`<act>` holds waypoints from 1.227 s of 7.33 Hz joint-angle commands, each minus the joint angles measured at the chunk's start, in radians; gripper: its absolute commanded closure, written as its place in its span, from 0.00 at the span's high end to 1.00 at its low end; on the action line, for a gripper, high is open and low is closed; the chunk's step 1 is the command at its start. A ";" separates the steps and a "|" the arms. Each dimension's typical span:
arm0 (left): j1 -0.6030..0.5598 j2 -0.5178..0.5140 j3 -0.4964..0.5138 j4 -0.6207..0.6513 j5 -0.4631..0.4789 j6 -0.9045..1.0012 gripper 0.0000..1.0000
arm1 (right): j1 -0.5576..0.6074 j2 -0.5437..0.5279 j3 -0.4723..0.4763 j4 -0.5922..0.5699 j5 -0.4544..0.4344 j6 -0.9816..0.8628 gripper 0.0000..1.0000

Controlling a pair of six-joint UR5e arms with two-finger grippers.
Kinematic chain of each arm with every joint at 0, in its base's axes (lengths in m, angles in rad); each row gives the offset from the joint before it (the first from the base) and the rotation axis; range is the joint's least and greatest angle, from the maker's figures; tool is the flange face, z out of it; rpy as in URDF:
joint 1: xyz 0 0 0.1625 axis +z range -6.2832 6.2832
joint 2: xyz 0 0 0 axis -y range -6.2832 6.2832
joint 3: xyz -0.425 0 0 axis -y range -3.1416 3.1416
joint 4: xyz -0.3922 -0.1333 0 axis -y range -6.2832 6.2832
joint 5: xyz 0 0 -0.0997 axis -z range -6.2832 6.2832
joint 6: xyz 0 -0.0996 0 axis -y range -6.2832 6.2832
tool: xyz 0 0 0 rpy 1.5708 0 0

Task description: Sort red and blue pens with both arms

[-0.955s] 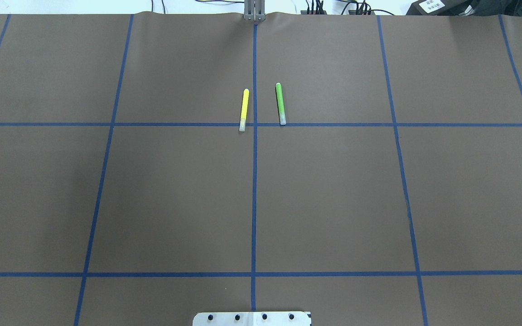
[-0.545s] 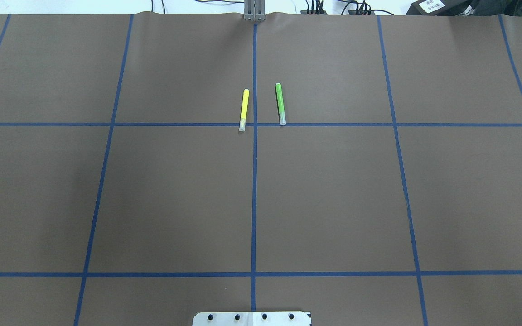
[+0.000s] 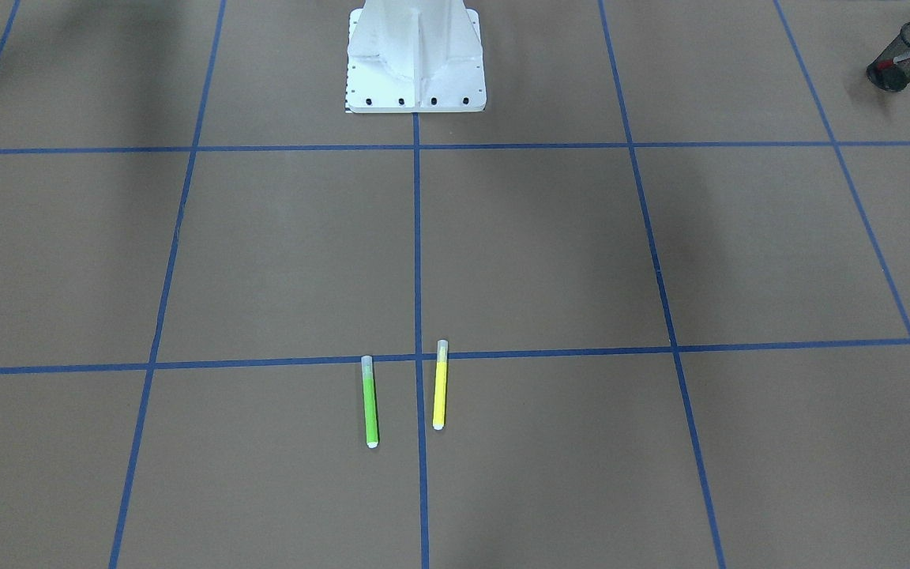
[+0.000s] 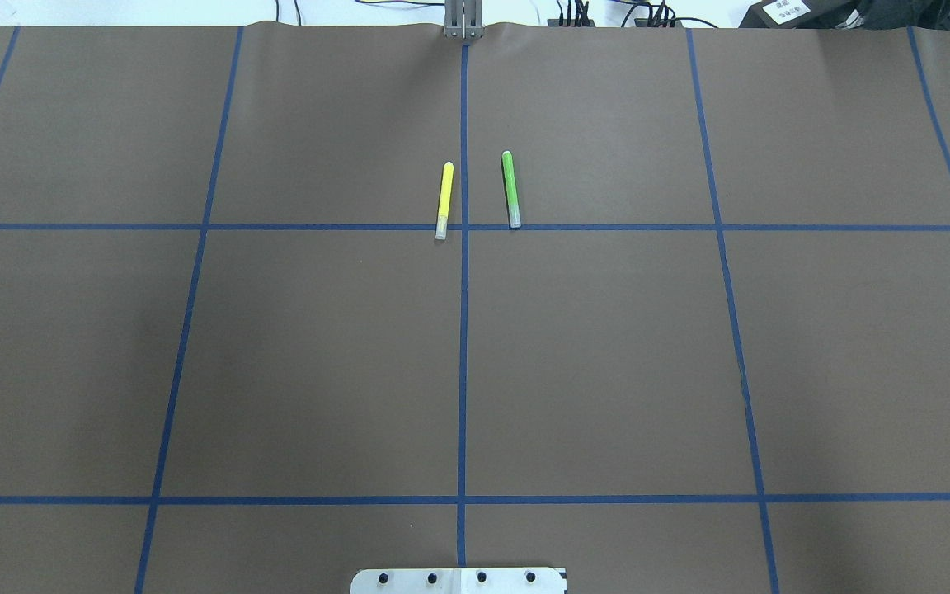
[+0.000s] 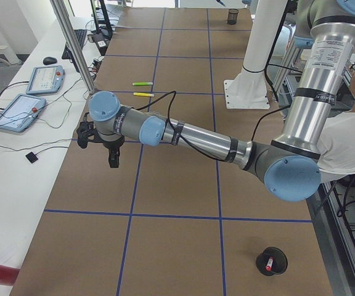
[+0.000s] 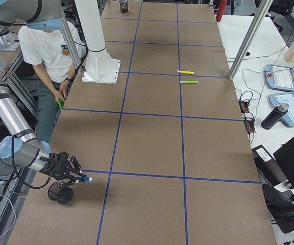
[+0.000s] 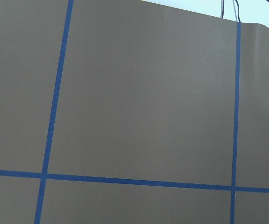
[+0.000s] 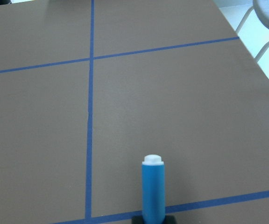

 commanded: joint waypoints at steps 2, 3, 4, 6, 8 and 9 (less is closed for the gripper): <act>-0.001 0.001 -0.005 -0.001 0.000 0.000 1.00 | 0.229 -0.051 -0.011 0.001 -0.001 -0.176 0.00; -0.001 0.003 -0.005 -0.001 0.000 0.000 1.00 | 0.313 -0.045 -0.028 -0.001 -0.001 -0.232 0.00; -0.001 0.001 -0.005 0.001 0.002 0.000 1.00 | 0.406 -0.037 -0.052 -0.001 -0.002 -0.318 0.00; -0.001 0.001 -0.006 0.001 0.002 -0.002 1.00 | 0.461 -0.029 -0.052 -0.001 -0.001 -0.345 0.00; -0.001 0.006 -0.018 0.001 0.002 -0.005 1.00 | 0.492 -0.029 -0.052 -0.001 0.001 -0.345 0.00; -0.001 0.006 -0.022 0.002 0.002 -0.005 1.00 | 0.495 -0.034 -0.060 -0.001 0.013 -0.345 0.00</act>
